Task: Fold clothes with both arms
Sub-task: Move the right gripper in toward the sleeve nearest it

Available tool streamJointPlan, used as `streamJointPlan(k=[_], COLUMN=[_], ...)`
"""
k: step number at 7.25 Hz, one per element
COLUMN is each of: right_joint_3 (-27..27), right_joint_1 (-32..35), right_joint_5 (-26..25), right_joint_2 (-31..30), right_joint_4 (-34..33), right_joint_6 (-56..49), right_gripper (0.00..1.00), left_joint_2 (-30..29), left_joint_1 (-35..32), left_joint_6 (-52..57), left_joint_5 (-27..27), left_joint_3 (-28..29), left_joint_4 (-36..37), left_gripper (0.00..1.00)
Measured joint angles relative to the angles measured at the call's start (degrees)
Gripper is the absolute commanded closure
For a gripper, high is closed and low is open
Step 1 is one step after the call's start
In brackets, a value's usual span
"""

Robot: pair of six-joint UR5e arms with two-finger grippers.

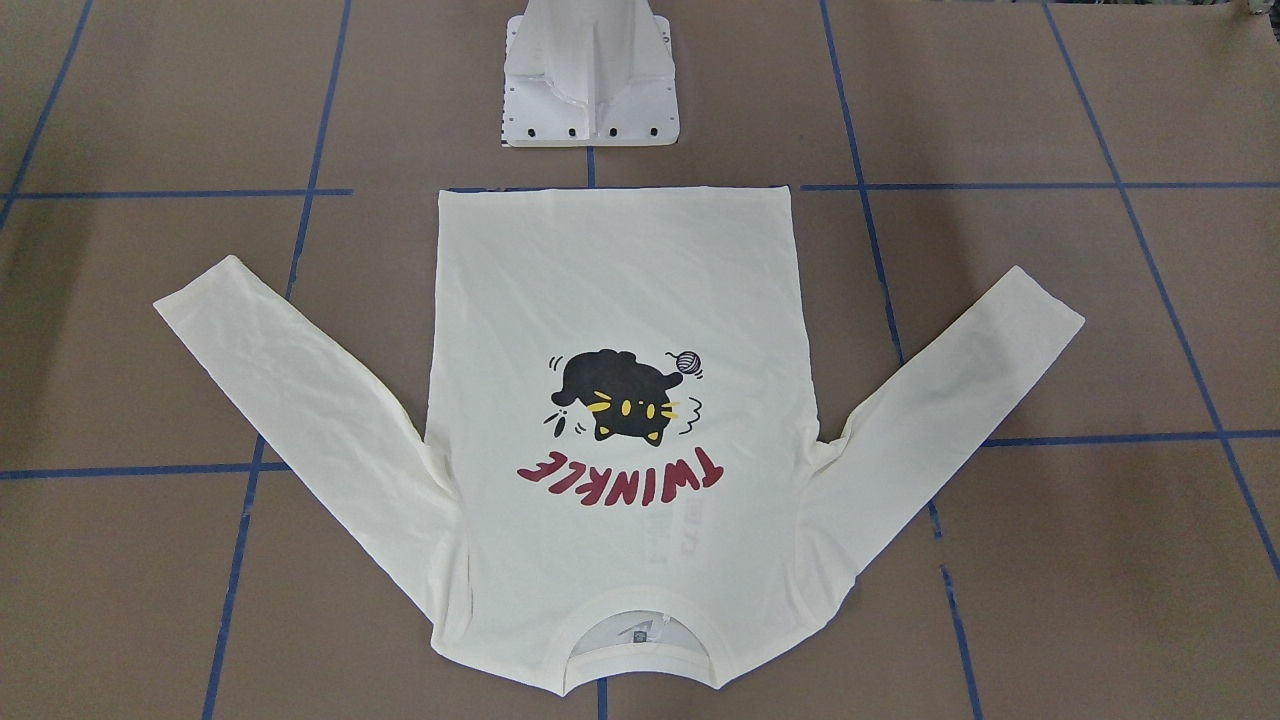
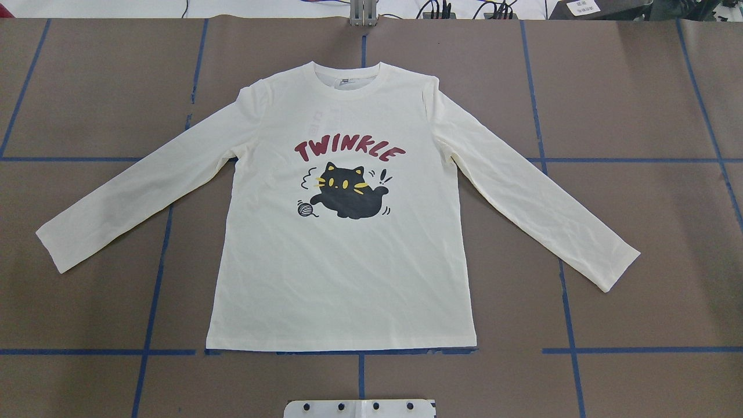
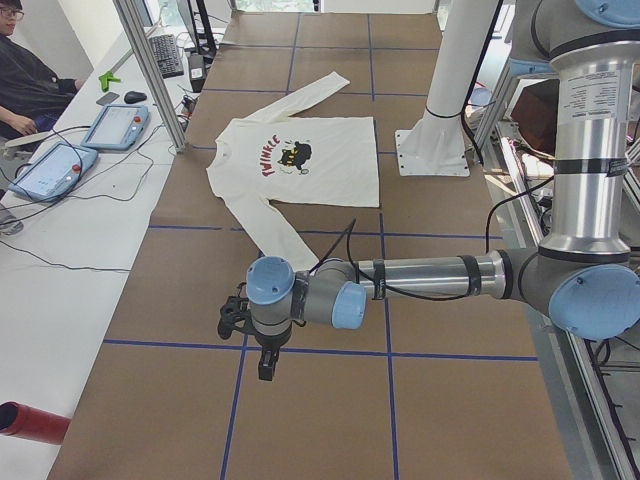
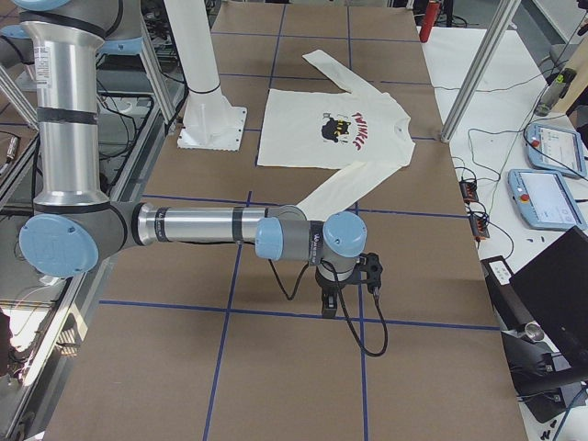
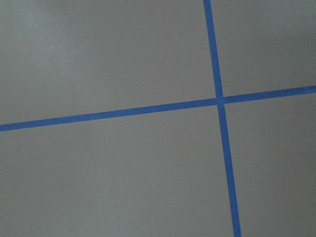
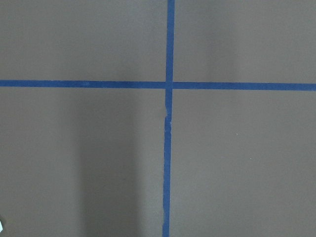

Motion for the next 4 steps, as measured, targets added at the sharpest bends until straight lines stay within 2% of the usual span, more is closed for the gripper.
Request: streamJointPlan(k=[2, 4], right_joint_3=[0.87, 4.61], right_joint_1=[-0.41, -3.99], right_joint_5=[0.08, -0.09], right_joint_2=[0.33, 3.2], right_joint_4=[0.02, -0.22], right_joint_6=[0.17, 0.07], right_gripper=[0.0, 0.0], left_joint_2=[-0.43, -3.88], left_joint_1=[0.12, 0.34], left_joint_6=[-0.09, 0.11], left_joint_5=[-0.06, -0.62], left_joint_3=[-0.48, -1.07], left_joint_4=[-0.09, -0.52], left_gripper=[0.0, 0.0])
